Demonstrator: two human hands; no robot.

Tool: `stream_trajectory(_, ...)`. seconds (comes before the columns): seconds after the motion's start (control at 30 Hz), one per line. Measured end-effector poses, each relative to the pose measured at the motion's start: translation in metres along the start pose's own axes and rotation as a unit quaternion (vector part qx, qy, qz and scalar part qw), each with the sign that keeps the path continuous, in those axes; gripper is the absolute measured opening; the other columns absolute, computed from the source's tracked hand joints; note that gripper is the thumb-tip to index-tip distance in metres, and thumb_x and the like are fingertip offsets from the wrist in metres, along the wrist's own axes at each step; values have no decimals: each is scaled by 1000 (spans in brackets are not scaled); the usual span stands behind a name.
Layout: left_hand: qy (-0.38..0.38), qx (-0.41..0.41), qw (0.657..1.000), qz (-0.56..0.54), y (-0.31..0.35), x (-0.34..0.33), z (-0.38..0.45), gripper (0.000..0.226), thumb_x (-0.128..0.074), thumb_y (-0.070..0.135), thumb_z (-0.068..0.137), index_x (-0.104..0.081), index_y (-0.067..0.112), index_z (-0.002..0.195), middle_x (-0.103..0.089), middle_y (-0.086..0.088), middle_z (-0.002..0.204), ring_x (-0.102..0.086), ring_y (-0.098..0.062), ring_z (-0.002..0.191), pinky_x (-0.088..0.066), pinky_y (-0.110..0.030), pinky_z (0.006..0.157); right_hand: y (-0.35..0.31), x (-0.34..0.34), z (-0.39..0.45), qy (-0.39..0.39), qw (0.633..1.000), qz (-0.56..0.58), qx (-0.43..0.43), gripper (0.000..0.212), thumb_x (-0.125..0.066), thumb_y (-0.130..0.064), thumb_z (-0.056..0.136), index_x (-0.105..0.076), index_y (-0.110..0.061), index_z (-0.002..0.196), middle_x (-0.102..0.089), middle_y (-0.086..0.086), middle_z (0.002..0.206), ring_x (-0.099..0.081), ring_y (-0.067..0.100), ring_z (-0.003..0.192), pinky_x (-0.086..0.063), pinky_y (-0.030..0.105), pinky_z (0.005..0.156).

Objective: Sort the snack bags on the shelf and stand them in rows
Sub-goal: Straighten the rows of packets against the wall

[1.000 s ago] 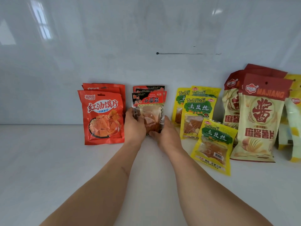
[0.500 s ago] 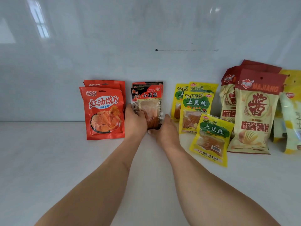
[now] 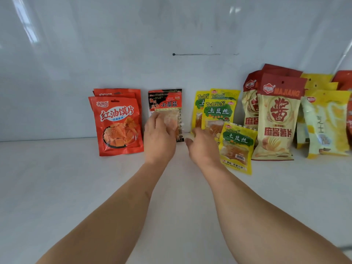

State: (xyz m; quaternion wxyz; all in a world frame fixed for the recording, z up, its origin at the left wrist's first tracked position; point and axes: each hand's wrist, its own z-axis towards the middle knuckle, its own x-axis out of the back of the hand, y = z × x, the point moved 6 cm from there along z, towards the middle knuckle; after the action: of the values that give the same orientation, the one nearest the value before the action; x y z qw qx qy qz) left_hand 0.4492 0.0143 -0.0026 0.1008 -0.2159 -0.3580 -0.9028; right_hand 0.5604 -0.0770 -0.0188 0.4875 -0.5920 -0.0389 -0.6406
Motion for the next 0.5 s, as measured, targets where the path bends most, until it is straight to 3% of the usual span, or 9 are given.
stream_trajectory(0.1,-38,-85,995,23,21,-14,-6,27,-58,3,87,-65,-6,112,-64,-22,119,-60,-44,108,-53,-49,89,22,27,-10,54,998,-34,-23,31,-54,-33,98,-60,-12,120,-60,12,119,-57,34,111,-46,39,81)
stream_trajectory(0.2,-74,-120,990,24,40,-29,-15,27,-59,1,87,-68,-5,111,-66,-20,116,-63,-42,104,-53,-48,87,56,53,-29,101,989,-72,-77,32,-53,-36,97,-62,-13,117,-60,11,116,-56,33,110,-47,39,82)
stream_trajectory(0.37,-109,-83,991,-3,57,-49,-27,28,-56,6,95,-65,-2,120,-61,-16,126,-56,-36,118,-44,-42,100,102,60,-51,57,977,-111,-172,43,-44,-44,100,-55,-11,124,-47,15,138,-44,35,125,-43,43,93)
stream_trajectory(0.5,-101,-6,995,-24,64,-57,-23,30,-53,10,98,-62,3,125,-58,-11,133,-50,-30,124,-39,-33,99,101,46,-40,17,986,-89,-138,42,-39,-44,100,-57,-14,124,-51,12,133,-42,34,127,-41,42,95)
